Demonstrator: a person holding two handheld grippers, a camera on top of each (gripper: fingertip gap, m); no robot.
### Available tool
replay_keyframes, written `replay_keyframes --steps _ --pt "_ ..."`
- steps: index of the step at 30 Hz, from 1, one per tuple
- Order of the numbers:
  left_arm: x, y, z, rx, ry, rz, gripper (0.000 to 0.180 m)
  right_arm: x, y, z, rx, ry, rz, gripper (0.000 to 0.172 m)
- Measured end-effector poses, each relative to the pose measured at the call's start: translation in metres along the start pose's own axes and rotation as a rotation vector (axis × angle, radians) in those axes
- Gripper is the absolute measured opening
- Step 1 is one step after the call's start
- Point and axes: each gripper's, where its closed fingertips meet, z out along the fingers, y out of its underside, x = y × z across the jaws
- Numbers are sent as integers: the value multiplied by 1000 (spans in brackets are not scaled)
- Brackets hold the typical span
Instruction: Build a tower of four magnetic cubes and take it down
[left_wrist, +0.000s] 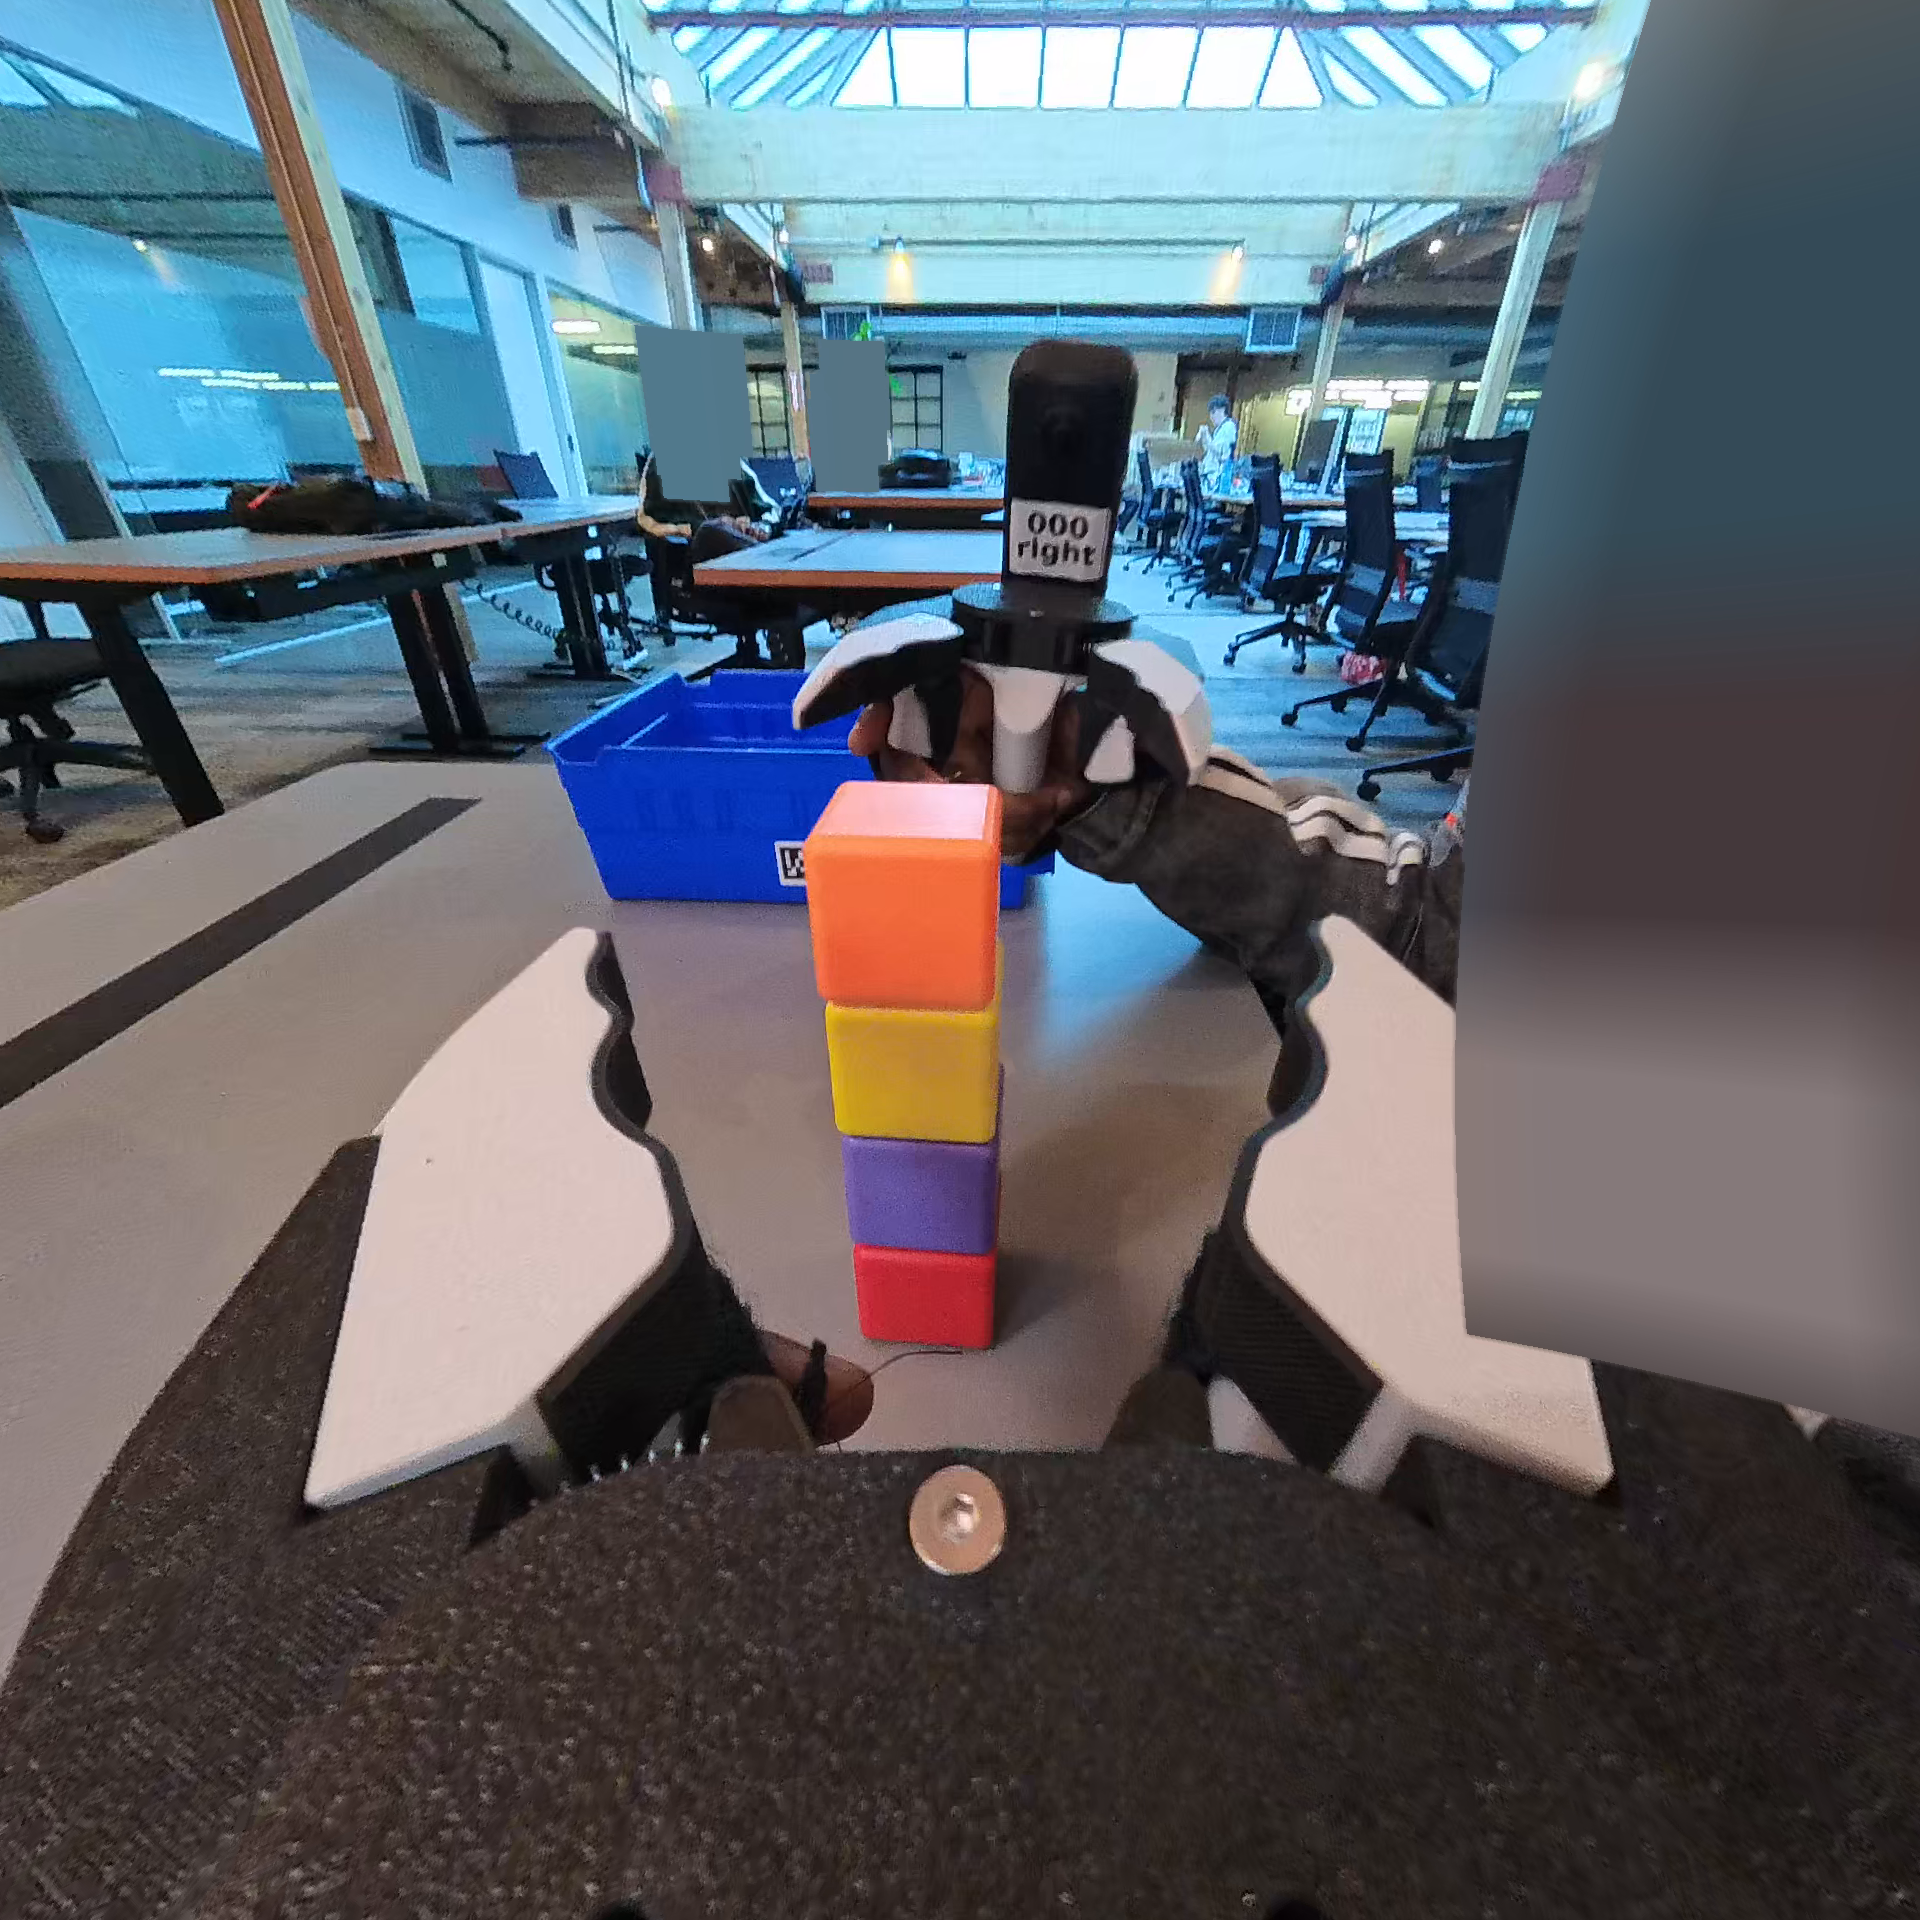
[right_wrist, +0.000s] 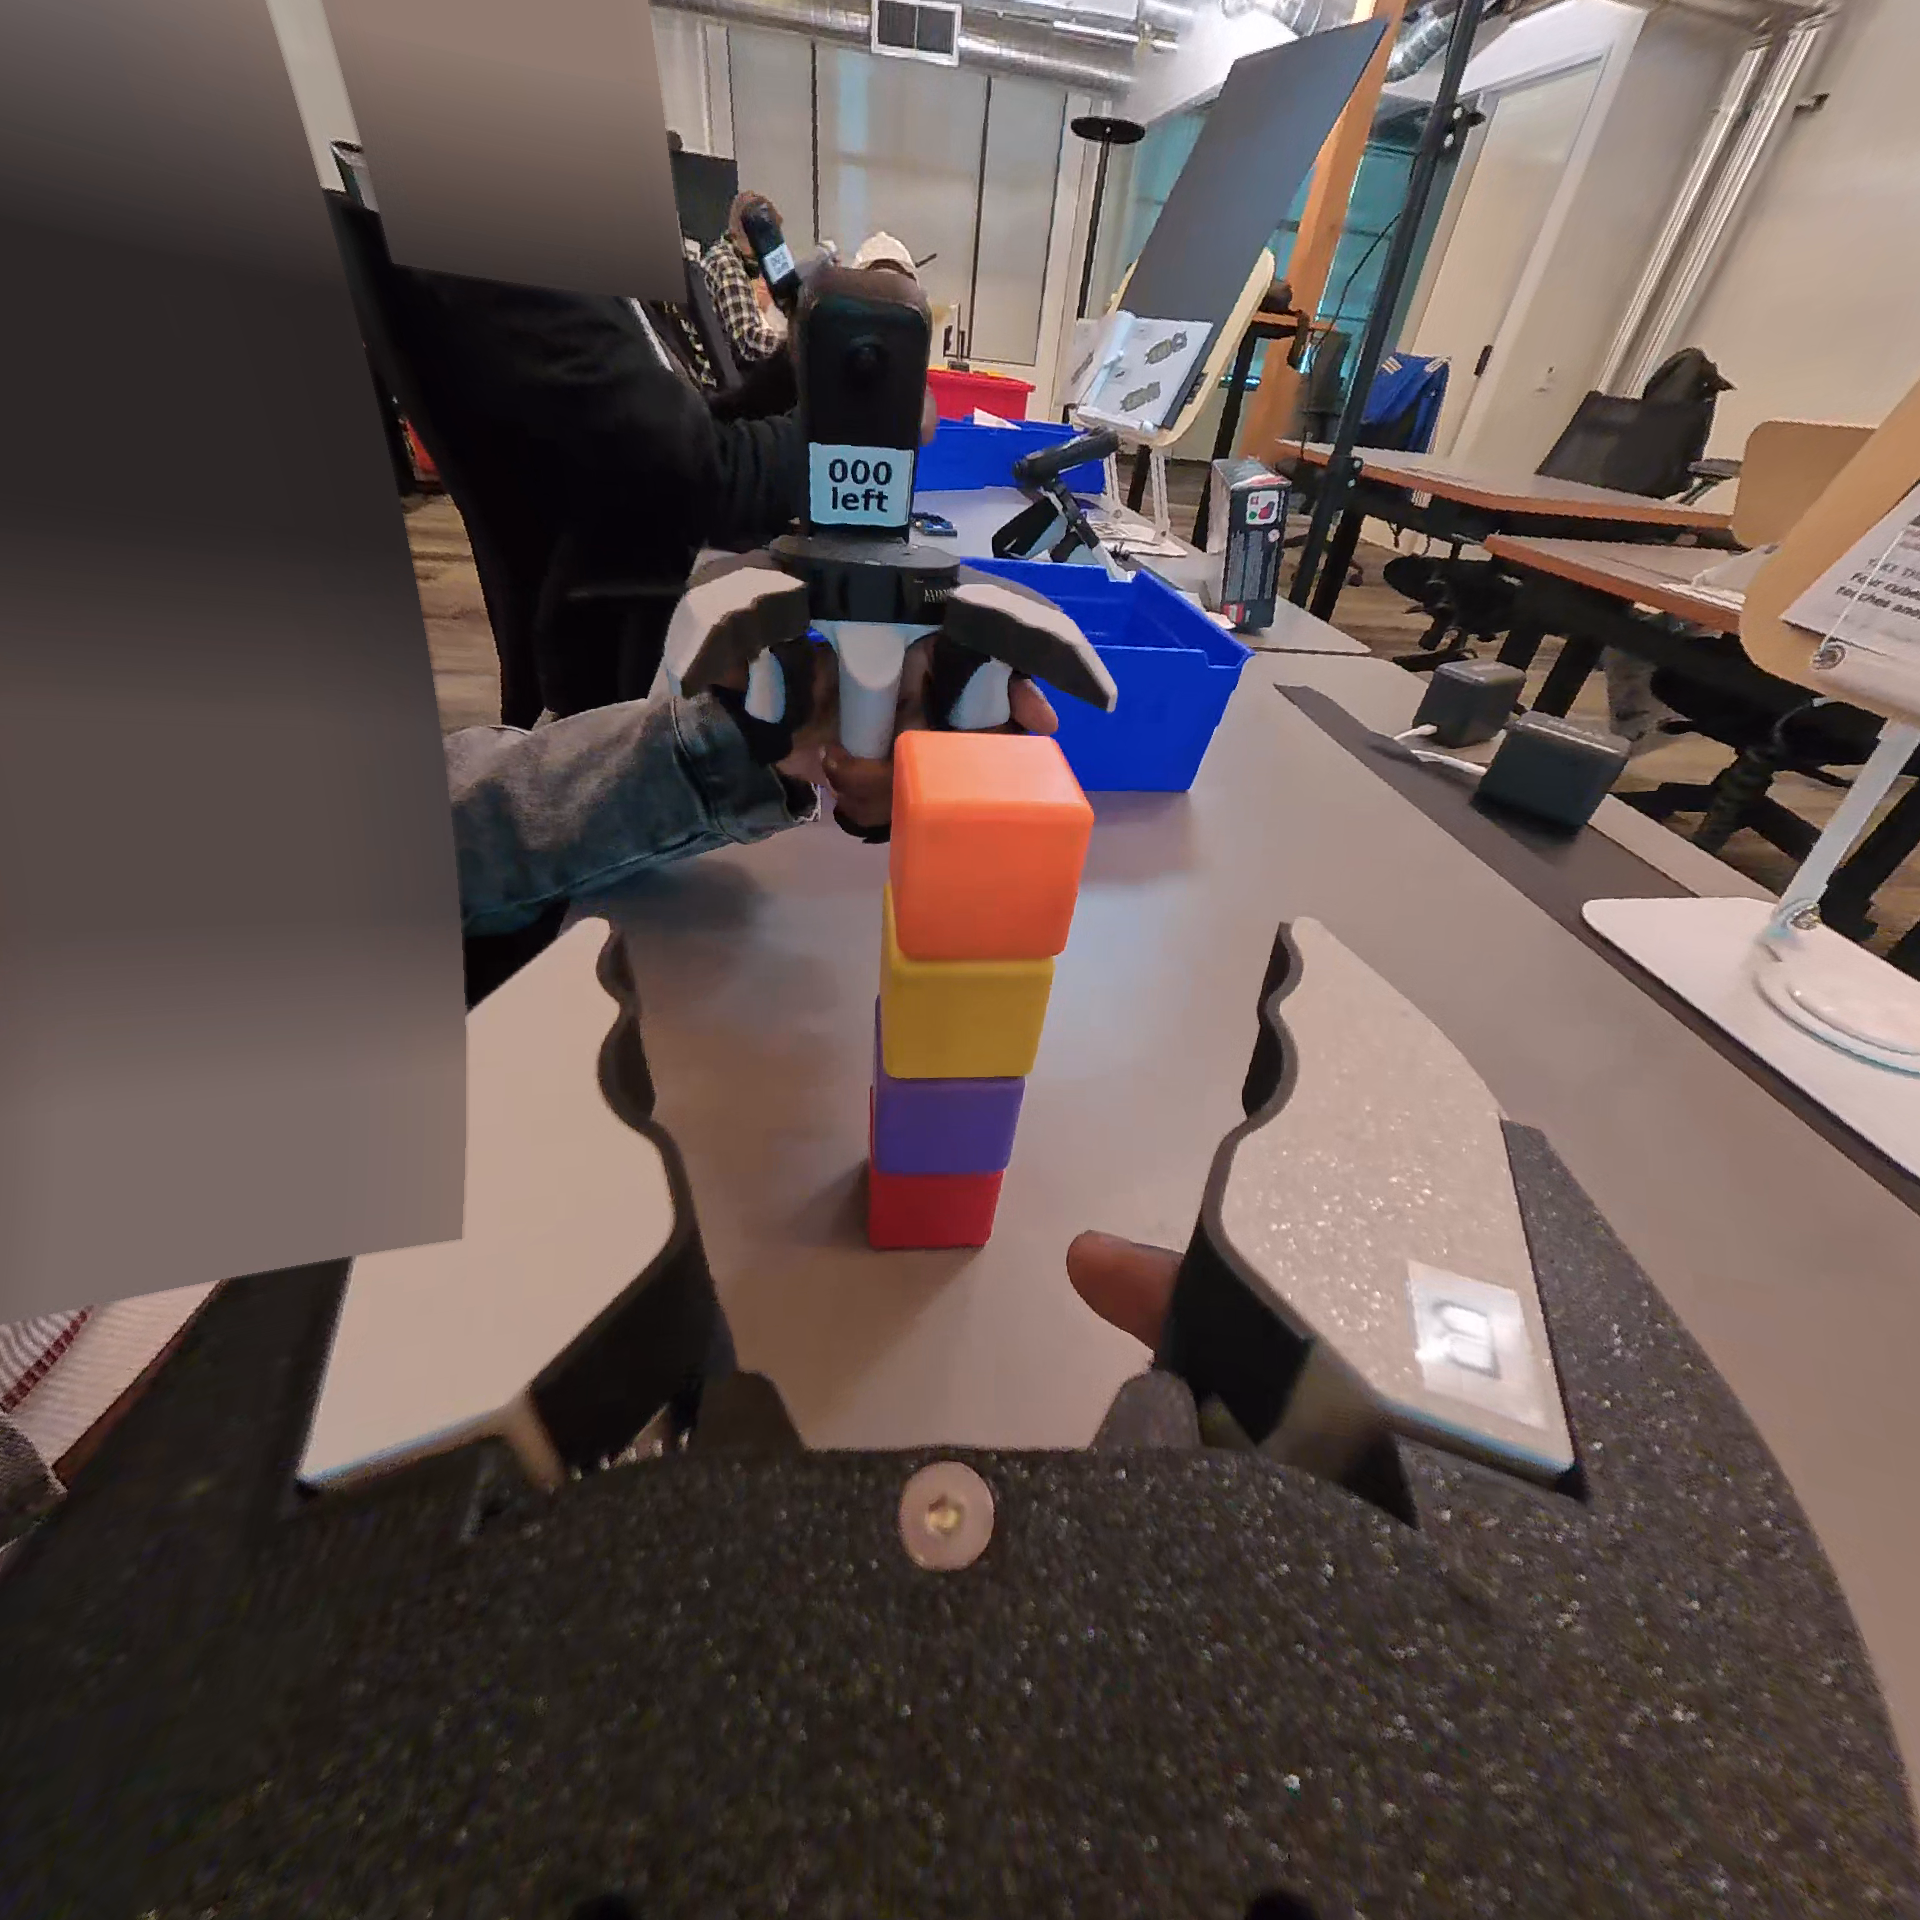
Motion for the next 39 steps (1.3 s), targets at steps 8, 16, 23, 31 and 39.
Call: replay_keyframes --steps 8,16,23,31,39 --pt "-15 39 36 -133 -62 -98 102 2 3 12 -16 16 21 105" --pt "-12 77 56 -297 -35 -101 68 8 11 46 16 31 139 89" --pt "-10 80 58 -300 -37 -68 51 9 13 58 44 27 156 49" --pt "-5 80 58 -314 -22 -59 51 8 9 51 34 40 109 48" --pt "-4 80 56 -313 -16 -50 50 42 -47 -24 91 338 27 48"
